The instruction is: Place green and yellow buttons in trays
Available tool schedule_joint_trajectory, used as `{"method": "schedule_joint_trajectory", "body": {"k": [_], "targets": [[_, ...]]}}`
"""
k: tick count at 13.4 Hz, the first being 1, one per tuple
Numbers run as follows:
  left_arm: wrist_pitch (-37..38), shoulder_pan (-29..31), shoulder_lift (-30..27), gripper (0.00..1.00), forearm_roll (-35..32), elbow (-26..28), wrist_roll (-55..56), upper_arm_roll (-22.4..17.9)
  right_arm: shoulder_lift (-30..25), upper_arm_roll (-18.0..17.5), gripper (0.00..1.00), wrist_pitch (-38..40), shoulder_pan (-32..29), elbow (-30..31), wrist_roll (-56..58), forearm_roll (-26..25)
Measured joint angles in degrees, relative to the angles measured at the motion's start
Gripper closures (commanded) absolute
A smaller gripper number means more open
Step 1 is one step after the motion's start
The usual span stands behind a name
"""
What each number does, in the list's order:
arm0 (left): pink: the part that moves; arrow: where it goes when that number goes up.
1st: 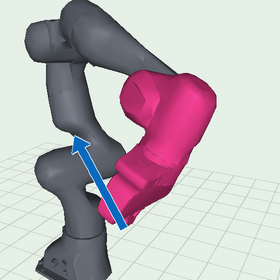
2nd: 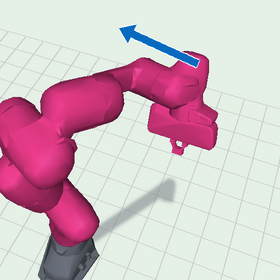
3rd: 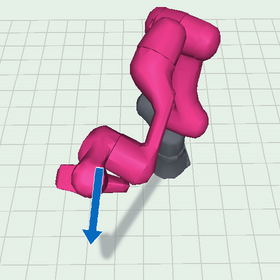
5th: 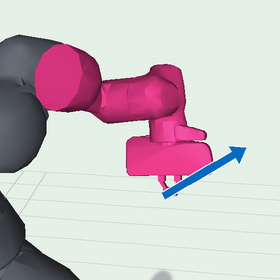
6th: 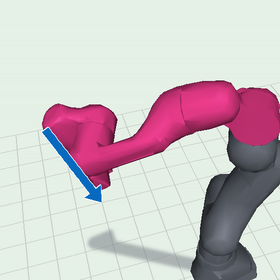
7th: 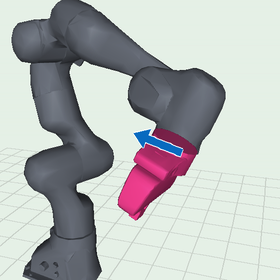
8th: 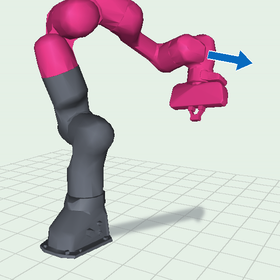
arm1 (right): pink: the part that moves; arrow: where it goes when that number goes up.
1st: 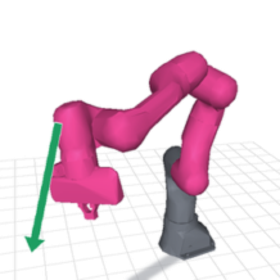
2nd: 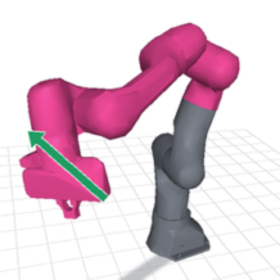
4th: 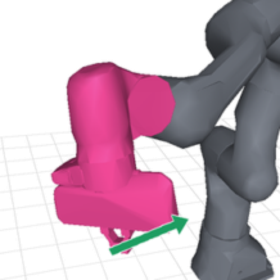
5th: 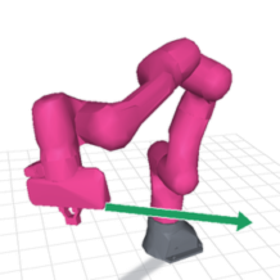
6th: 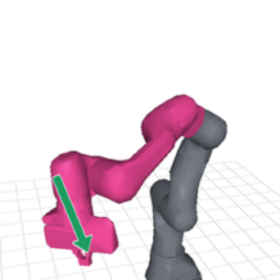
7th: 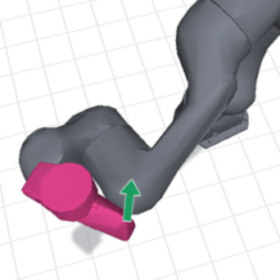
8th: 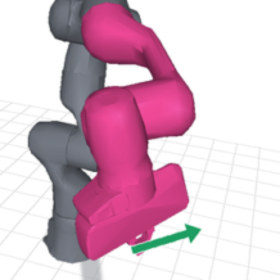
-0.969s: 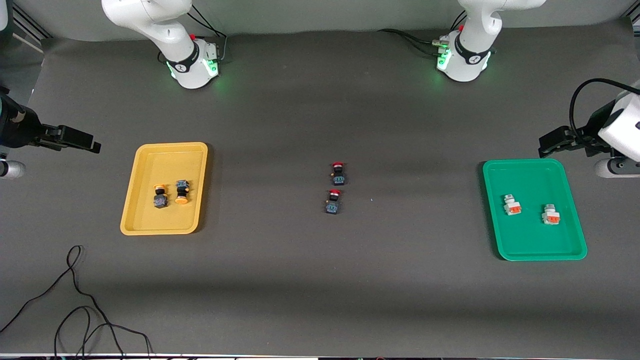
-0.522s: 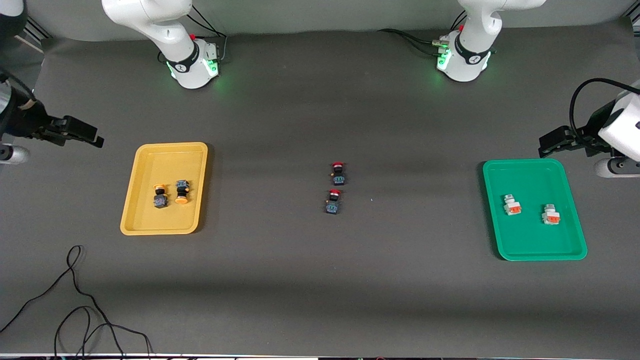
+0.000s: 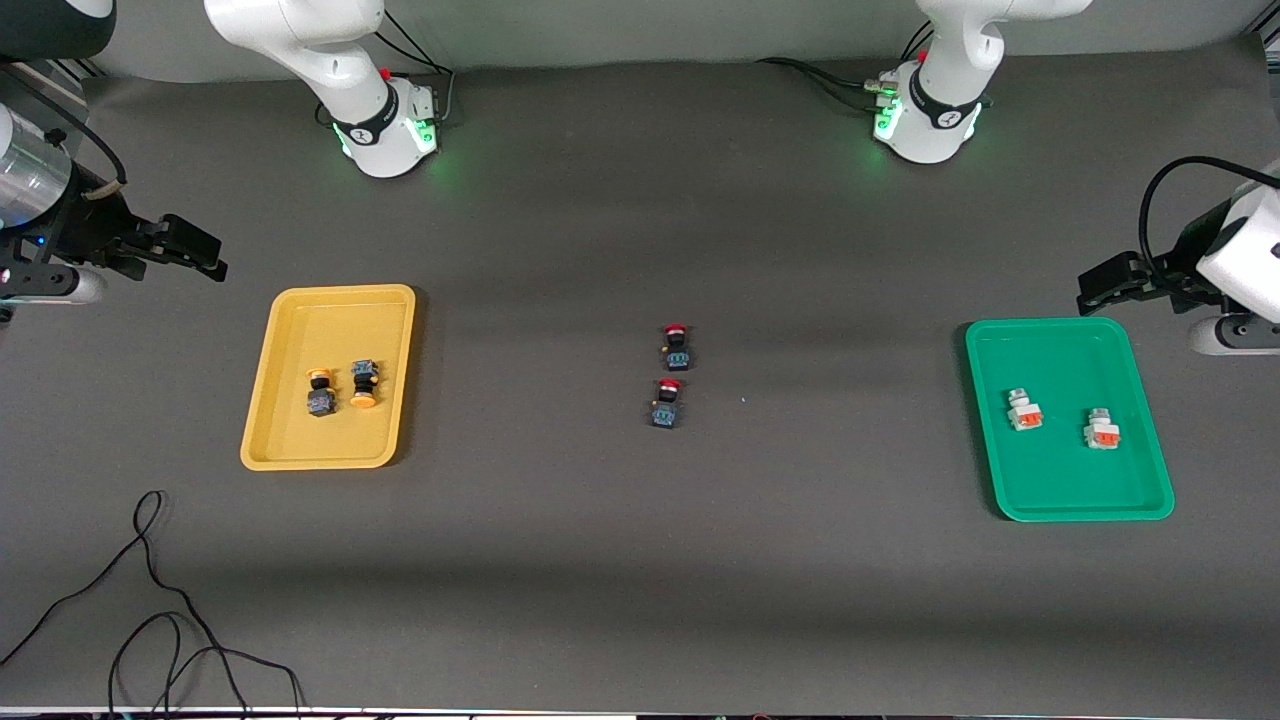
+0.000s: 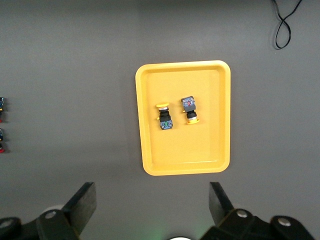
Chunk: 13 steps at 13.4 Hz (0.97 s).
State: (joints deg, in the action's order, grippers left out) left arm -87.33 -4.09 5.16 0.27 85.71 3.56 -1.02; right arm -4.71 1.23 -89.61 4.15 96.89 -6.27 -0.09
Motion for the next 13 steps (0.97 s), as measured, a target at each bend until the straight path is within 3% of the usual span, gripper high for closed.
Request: {"method": "schedule_joint_trajectory", "body": {"k": [4,13], "targets": [[0.0,0.0,0.0,0.0,0.0,0.0,0.0,0.0,0.0,2.69,0.0,-0.42,0.33,-0.2,2.11,-0.02],[0.0,0.0,-0.01,0.0,0.0,0.0,0.0,0.0,1.15,2.82,0.0,-0.42,1.35,-0.19,2.18,-0.01]]}}
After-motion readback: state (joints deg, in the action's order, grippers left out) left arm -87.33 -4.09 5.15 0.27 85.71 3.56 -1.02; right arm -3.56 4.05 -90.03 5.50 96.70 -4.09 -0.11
